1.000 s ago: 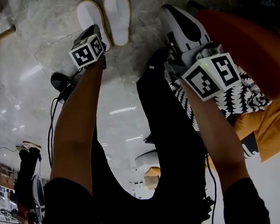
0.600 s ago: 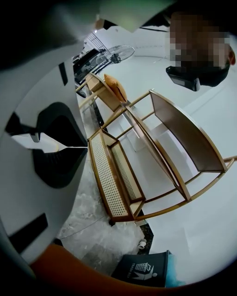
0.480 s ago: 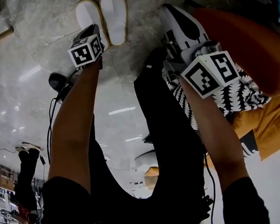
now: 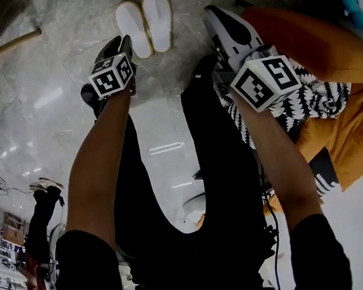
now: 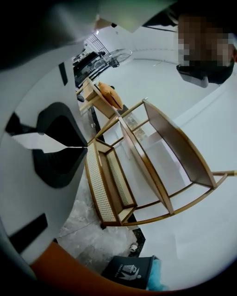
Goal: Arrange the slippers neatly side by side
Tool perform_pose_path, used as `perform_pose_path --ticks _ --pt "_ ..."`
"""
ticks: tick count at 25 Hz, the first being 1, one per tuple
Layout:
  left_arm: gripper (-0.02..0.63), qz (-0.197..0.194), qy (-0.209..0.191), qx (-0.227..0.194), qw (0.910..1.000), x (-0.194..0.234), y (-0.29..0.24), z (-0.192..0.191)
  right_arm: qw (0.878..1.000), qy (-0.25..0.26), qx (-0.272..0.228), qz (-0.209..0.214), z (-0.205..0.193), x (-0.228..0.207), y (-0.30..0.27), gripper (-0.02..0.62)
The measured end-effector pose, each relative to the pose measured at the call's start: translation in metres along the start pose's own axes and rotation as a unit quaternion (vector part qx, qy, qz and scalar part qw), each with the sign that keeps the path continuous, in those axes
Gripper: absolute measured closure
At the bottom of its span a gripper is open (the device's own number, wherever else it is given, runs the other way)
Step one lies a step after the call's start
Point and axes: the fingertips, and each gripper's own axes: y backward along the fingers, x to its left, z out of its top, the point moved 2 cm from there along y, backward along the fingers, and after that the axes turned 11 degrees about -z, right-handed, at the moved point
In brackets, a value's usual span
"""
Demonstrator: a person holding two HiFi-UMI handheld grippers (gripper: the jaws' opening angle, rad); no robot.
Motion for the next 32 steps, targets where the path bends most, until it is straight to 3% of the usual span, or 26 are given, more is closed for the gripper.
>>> perform_pose_path --ticks 6,10,13,16,18,20,23,28,32 --pt "0.563 -0.037 -0.036 -0.102 0.9934 -0.076 0.13 0.113 0.999 0.032 -0.043 0.002 0.085 0.064 0.07 0.56" --pt "0.572 -0.082 -0.048 -0.191 0.977 -0.147 0.232 0.202 0.992 0.086 -0.093 0.005 0.163 0.119 0.128 0.56" --pt "0.58 -0.12 -0.083 -0.248 0.9578 -0.211 0.31 0.255 0.984 0.123 -0.129 0.005 0.216 0.151 0.18 0.56" --pt "0.588 -0.153 -0.125 -0.289 0.9367 -0.268 0.385 0.294 0.983 0.107 -0.15 -0.008 0.261 0.178 0.232 0.56" --pt "0.588 -0.172 -0.13 -0.322 0.9218 -0.297 0.436 0.32 0.979 0.117 -0.167 -0.015 0.293 0.198 0.264 0.56" --pt "0.588 -0.188 -0.139 -0.355 0.9052 -0.321 0.484 0.344 0.971 0.146 -0.19 -0.012 0.324 0.221 0.295 0.56" --pt "0.589 -0.21 -0.183 -0.391 0.8771 -0.358 0.552 0.379 0.952 0.189 -0.24 0.012 0.372 0.256 0.339 0.56" --pt "0.589 -0.239 -0.28 -0.417 0.8312 -0.411 0.643 0.402 0.924 0.219 -0.31 0.046 0.425 0.308 0.409 0.56" --pt "0.589 -0.222 -0.332 -0.437 0.8058 -0.425 0.691 0.4 0.914 0.219 -0.338 0.051 0.438 0.329 0.436 0.56"
